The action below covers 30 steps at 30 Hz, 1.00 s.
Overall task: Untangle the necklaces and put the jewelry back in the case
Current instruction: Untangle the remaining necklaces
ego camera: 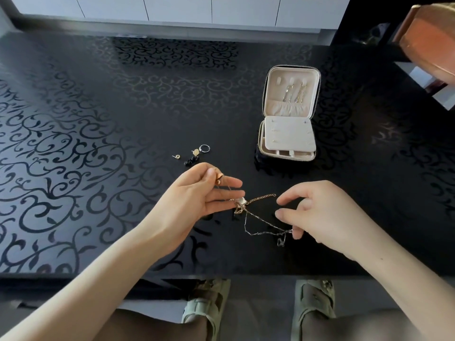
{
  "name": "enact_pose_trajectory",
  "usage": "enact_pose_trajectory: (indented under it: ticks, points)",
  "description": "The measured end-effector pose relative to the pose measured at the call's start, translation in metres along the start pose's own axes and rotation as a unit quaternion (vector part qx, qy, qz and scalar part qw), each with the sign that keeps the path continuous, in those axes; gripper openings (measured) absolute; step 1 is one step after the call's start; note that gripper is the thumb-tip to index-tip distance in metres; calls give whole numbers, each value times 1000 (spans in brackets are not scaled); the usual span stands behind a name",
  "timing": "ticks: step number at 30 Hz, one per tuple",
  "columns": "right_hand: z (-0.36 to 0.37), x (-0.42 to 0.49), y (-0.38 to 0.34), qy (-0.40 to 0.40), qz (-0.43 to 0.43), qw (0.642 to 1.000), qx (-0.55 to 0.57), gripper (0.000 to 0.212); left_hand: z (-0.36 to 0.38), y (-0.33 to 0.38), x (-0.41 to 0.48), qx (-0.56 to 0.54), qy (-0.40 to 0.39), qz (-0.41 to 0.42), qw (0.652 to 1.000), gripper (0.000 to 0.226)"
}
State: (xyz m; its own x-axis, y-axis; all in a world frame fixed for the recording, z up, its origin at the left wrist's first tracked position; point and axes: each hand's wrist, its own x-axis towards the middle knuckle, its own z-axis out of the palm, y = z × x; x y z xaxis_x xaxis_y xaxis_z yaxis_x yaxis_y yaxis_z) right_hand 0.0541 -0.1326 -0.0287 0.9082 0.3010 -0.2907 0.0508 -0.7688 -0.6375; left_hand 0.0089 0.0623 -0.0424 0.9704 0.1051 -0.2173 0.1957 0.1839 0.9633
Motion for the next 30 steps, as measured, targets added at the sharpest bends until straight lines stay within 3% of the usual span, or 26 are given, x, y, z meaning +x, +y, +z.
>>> enact_pose_trajectory:
  ticks: [2, 3, 6, 9, 12, 15, 19, 22, 27, 30]
  points:
    - [0, 3, 4, 8, -3, 1000, -18, 10, -8, -3, -5, 139, -31, 44, 989, 29]
    - [0, 3, 6, 12, -7, 1000, -25, 10, -13, -5, -7, 236, -46, 81, 967, 28]
    - [0, 5, 10, 18, -13, 999, -31, 10, -25, -12, -12, 479, -76, 208, 850, 29]
    - [0, 3, 11, 22, -20, 999, -44, 10, -30, -19, -14, 581, -83, 267, 764, 29]
    - [5, -1, 10, 46, -45, 994, -91, 7, -31, -22, -15, 624, -73, 286, 724, 28]
    - [12, -4, 4, 93, -108, 979, -147, 7, -31, -20, -15, 645, -61, 285, 707, 27]
    - [25, -3, -5, 66, -207, 969, -114, 5, -32, -13, -15, 690, -34, 257, 676, 26]
    - [37, 1, -6, 54, -253, 958, -125, 5, -33, -9, -16, 705, -24, 226, 672, 19]
    - [47, 7, -5, 77, -279, 947, -139, 8, -23, -4, -18, 670, -4, 189, 718, 6]
    - [46, 9, -6, 80, -280, 946, -140, 7, -6, -11, -15, 645, -6, 177, 743, 21]
